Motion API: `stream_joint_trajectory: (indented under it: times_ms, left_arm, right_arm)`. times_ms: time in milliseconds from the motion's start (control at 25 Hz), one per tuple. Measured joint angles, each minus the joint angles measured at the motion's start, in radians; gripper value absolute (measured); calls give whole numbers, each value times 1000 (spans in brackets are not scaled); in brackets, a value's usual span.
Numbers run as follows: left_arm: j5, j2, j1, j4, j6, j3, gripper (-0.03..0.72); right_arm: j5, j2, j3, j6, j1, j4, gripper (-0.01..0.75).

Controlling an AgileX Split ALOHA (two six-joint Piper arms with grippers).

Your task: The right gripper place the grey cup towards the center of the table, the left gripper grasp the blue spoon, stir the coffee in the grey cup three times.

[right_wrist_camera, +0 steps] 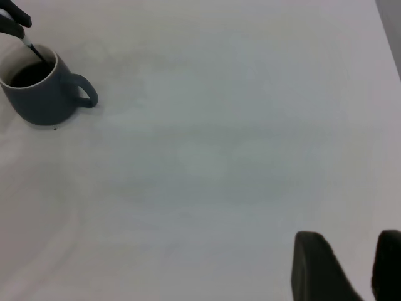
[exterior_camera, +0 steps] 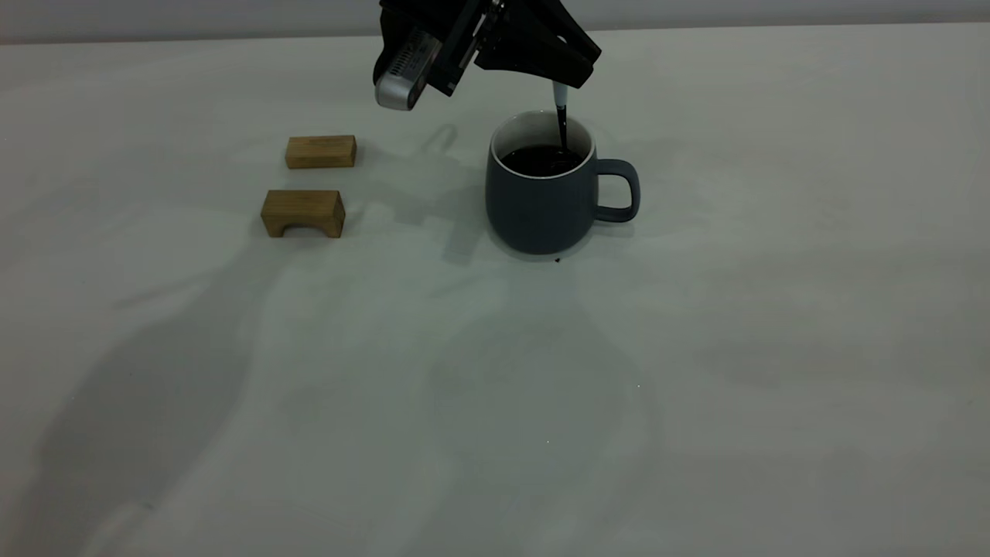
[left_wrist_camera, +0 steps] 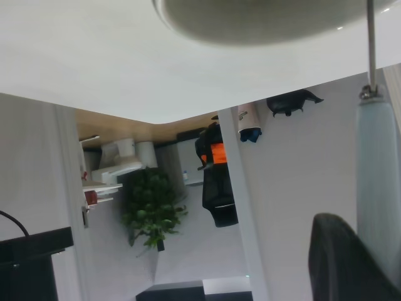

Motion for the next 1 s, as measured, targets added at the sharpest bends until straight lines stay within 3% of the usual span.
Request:
stream_joint_trajectory:
  times_ms: [160, 360, 480, 560, 800, 1000]
  left_arm:
    - [0, 0, 0, -14, -64, 0, 148]
    - [0, 0, 0, -17, -126, 0, 318]
    - [0, -19, 3, 12, -117, 0, 362]
    - [0, -57, 4, 91, -91, 0, 371]
    - [0, -296, 4, 577, 22, 0, 371]
    - [0, -484, 4, 890, 32, 0, 369]
  right_arm:
    - [0, 0, 0, 0, 0, 1, 254]
    - [0, 0, 0, 0, 0, 1, 254]
    - [0, 0, 0, 0, 0, 1, 254]
    - [0, 0, 0, 0, 0, 1, 254]
    - [0, 0, 0, 0, 0, 1, 254]
    - [0, 0, 0, 0, 0, 1, 254]
